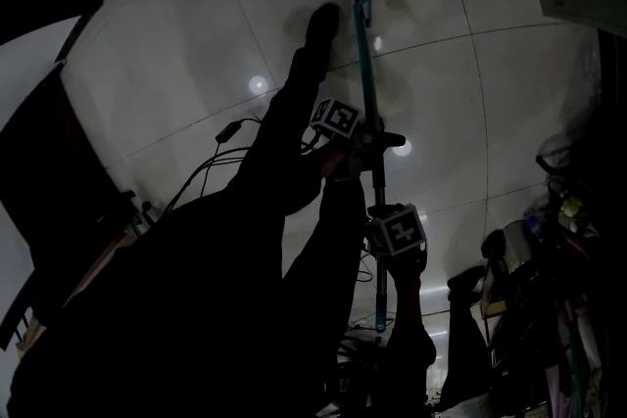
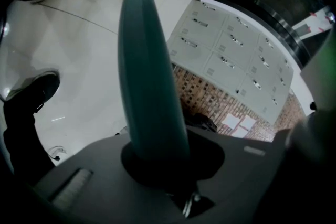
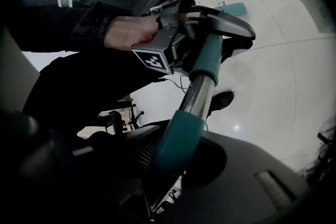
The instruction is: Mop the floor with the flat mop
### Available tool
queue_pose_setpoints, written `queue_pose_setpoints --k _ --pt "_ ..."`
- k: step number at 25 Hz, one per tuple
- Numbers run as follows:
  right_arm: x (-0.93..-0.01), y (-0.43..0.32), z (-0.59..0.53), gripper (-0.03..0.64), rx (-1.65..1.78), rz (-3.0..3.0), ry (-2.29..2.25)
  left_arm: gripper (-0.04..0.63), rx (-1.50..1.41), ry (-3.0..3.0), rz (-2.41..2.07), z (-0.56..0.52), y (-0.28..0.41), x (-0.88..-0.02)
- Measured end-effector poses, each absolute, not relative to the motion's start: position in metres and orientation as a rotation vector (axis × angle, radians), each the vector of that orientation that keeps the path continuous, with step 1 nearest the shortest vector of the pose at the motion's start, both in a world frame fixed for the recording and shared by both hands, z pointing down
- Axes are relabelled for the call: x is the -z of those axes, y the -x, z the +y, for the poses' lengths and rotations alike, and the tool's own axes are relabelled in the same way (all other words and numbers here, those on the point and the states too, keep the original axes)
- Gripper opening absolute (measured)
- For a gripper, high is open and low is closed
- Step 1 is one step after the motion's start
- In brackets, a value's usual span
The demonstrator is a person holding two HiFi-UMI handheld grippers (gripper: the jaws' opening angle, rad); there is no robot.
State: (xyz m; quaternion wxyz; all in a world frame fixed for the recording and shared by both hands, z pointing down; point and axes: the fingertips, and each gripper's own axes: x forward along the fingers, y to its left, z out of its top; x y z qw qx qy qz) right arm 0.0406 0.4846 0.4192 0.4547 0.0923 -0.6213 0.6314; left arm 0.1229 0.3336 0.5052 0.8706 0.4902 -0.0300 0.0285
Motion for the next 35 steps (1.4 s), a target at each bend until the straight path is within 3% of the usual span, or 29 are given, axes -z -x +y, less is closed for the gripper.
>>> queue_pose_setpoints --k 18,35 --pt "-0.429 -0.024 0.489 0.117 -1.644 -1.503 -0.214 0.054 -0.096 -0.968 -0.065 0.346 -0.112 -0.529" --pt "-0.442 0.012 0.297 0.117 -1.652 -1.527 -0.275 0.052 -0.048 -1.037 -0.081 0.145 -0.079 -0.533"
